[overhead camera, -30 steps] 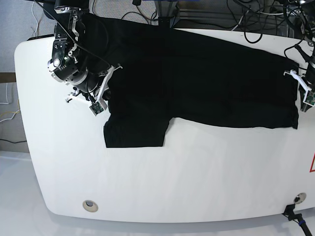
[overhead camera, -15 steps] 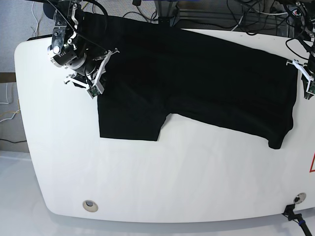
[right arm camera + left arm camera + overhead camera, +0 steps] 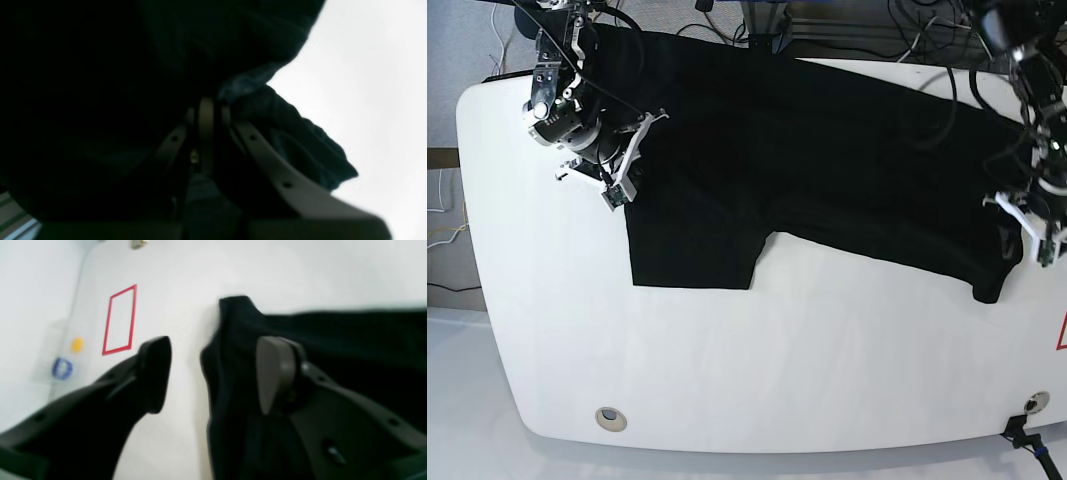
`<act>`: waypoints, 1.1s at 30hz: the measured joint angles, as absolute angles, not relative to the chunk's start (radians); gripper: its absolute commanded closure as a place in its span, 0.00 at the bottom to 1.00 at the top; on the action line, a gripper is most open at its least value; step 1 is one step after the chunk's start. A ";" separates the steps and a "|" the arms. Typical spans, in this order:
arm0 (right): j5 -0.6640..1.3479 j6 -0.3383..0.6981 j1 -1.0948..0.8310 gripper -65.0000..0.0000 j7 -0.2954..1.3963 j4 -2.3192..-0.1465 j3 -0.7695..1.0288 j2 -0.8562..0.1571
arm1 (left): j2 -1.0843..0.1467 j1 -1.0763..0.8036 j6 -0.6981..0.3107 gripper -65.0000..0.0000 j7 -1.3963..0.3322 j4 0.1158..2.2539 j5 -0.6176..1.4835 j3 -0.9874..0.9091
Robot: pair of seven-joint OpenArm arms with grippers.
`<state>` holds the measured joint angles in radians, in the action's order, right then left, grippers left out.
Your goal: Fold the T-shirt properly
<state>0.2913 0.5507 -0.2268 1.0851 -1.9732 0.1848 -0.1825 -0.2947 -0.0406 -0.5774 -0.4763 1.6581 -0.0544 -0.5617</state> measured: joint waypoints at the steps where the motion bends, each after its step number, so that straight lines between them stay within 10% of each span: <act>1: 0.292 0.551 -0.220 1.00 1.085 -1.968 0.185 -0.183 | -0.299 0.002 -0.570 0.39 -0.505 1.610 -0.063 -0.566; 7: 0.291 0.551 -0.208 1.00 1.085 -1.938 0.184 -0.181 | -0.347 0.193 -0.579 0.37 -0.529 1.254 -0.061 -0.546; 13: 0.292 0.551 -0.186 1.00 1.084 -1.912 0.184 -0.181 | -0.386 0.306 -0.576 0.10 -0.491 1.045 -0.068 -0.516; 20: 0.292 0.551 -0.181 1.00 1.082 -1.911 0.183 -0.183 | -0.397 0.403 -0.694 0.10 -0.477 0.901 -0.062 -0.521; 33: 0.292 0.551 -0.181 1.00 1.082 -1.911 0.183 -0.183 | -0.426 0.548 -0.612 0.10 -0.306 0.548 -0.071 -0.519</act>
